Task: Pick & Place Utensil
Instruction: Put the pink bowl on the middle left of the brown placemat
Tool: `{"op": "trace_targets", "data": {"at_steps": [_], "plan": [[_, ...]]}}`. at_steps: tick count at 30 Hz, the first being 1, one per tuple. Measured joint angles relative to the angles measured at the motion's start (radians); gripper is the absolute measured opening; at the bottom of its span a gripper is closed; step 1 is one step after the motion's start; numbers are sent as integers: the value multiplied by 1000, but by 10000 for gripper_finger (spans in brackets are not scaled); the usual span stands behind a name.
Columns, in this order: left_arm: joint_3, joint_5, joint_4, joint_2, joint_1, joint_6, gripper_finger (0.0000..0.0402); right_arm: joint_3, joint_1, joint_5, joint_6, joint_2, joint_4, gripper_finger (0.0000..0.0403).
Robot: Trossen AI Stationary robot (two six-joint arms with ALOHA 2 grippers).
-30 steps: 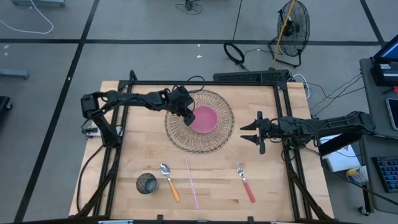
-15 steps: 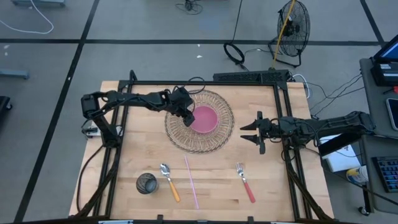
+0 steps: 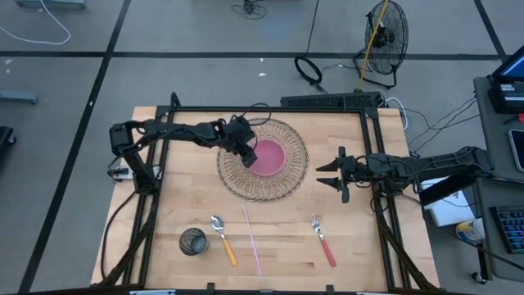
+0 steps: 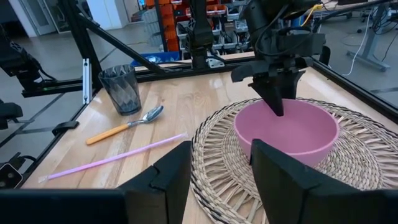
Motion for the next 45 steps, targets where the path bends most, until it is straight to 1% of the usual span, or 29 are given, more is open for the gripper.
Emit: {"op": "trace_targets", "data": {"at_steps": [7,12,19,26,34,36,38,40,42,45], "plan": [[0,8,-1,0,0,7,92,0,0,0,-8,0,0,157],[0,8,-1,0,0,13,65,0,0,0,-8,0,0,157],[0,10,3,0,3,14,49,0,0,0,-8,0,-1,157],[0,53,15,-3,20,0,49,0,0,0,-8,0,-1,157],[3,56,10,-34,24,-2,47,0,0,0,-8,0,-9,157],[1,50,-24,-51,26,-2,42,0,0,0,-8,0,-10,157],[4,48,-8,-57,26,-2,33,0,0,0,-9,0,-10,157],[2,42,-39,-71,26,-3,22,0,0,0,-8,0,-10,157],[1,42,-32,-75,25,1,14,0,0,0,-9,0,-11,157],[2,42,-48,-73,25,8,13,0,0,0,-8,1,-12,157]]}}
